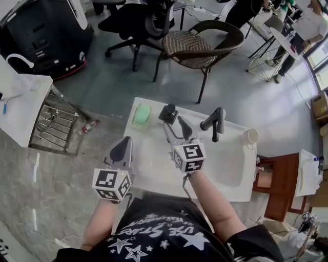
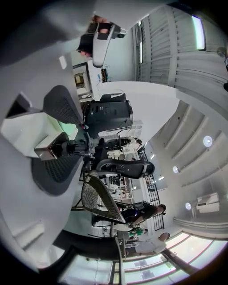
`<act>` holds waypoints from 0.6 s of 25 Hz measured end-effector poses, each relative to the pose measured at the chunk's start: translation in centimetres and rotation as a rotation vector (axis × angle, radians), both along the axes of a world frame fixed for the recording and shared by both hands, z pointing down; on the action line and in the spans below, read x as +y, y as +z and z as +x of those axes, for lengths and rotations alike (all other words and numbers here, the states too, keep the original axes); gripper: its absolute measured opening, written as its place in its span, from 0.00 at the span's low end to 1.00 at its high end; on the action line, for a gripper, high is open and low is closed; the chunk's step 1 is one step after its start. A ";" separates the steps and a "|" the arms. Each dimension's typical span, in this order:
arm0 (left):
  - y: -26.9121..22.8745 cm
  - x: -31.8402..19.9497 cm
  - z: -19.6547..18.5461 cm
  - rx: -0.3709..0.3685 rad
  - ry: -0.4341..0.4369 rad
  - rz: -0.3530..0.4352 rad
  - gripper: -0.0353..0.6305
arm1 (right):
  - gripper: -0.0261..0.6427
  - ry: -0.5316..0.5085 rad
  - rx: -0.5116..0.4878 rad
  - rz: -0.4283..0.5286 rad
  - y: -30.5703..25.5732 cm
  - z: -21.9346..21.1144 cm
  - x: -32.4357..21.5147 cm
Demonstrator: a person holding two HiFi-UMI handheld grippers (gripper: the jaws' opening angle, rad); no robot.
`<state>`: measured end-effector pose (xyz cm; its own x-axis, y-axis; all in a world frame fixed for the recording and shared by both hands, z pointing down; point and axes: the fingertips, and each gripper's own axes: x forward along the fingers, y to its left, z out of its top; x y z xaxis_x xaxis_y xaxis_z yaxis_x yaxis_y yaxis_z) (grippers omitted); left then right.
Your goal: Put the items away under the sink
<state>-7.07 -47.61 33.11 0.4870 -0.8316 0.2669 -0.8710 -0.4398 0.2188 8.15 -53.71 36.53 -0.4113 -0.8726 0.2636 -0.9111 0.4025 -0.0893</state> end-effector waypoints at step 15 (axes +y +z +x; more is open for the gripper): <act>1.8 -2.0 0.8 -0.040 -0.010 -0.045 0.07 | 0.28 -0.069 0.082 0.045 2.3 -0.3 -4.2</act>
